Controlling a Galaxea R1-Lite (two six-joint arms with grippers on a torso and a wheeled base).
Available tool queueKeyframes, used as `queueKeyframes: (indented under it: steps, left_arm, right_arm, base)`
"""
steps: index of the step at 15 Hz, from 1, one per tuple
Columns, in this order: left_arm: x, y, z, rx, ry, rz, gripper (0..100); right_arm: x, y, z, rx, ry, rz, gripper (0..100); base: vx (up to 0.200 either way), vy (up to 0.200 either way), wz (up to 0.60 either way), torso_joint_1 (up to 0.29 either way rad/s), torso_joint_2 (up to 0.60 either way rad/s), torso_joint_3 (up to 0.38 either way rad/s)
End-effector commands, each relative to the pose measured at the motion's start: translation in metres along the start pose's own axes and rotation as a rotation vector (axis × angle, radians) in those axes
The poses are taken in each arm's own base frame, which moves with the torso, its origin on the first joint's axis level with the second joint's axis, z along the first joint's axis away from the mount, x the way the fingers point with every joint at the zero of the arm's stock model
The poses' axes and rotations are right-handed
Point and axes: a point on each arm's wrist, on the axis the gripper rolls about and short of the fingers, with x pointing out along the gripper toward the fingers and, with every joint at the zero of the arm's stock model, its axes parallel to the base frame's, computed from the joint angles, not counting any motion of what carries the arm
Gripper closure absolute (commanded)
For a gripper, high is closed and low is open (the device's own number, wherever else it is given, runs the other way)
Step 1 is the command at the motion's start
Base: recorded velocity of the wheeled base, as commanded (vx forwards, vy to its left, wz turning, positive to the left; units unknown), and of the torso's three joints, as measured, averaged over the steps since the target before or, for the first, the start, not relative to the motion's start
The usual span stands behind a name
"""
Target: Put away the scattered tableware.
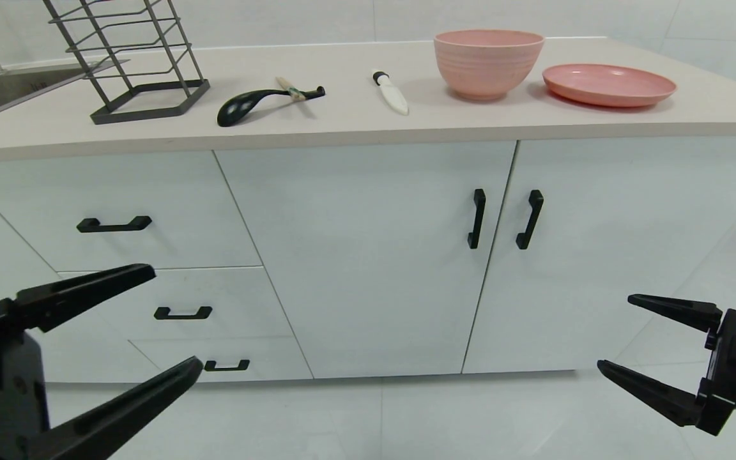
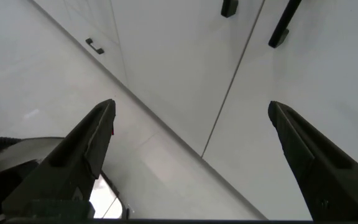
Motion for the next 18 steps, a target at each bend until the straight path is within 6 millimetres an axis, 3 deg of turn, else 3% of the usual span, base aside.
queueKeyframes:
  steps: [1, 4, 5, 6, 11, 14, 16, 18]
  left_arm:
    - [0.022, 0.008, -0.012, -0.038, 0.076, -0.020, 0]
    - [0.035, 0.011, -0.016, -0.049, 0.093, -0.079, 0]
    - [0.047, 0.006, -0.019, -0.049, 0.080, -0.217, 0]
    - [0.049, 0.005, -0.020, -0.050, 0.079, -0.238, 0]
    - [0.106, -0.001, -0.051, -0.060, 0.061, -0.395, 0]
    - [0.121, -0.008, -0.048, -0.041, 0.014, -0.435, 0]
    - [0.144, -0.008, -0.036, -0.005, -0.055, -0.471, 0]
    - [0.160, -0.020, -0.037, 0.010, -0.101, -0.578, 0]
  right_arm:
    - [0.003, -0.003, 0.004, 0.003, -0.020, -0.007, 0]
    - [0.009, -0.009, 0.007, 0.021, -0.031, -0.010, 0]
    - [0.011, -0.011, 0.007, 0.021, -0.034, -0.011, 0]
    - [0.012, -0.011, 0.007, 0.021, -0.034, -0.011, 0]
    - [0.028, -0.031, 0.015, 0.012, -0.077, -0.045, 0]
    - [0.030, -0.032, 0.016, 0.002, -0.089, -0.042, 0]
    - [0.037, -0.037, 0.018, -0.009, -0.101, -0.025, 0]
    - [0.043, -0.039, 0.015, -0.004, -0.103, 0.016, 0]
  base:
    - [0.000, 0.000, 0.00, 0.000, 0.00, 0.000]
    - [0.000, 0.000, 0.00, 0.000, 0.00, 0.000]
    - [0.000, 0.000, 0.00, 0.000, 0.00, 0.000]
    - [0.000, 0.000, 0.00, 0.000, 0.00, 0.000]
    - [0.000, 0.000, 0.00, 0.000, 0.00, 0.000]
    - [0.000, 0.000, 0.00, 0.000, 0.00, 0.000]
    - [0.000, 0.000, 0.00, 0.000, 0.00, 0.000]
    - [0.000, 0.000, 0.00, 0.000, 0.00, 0.000]
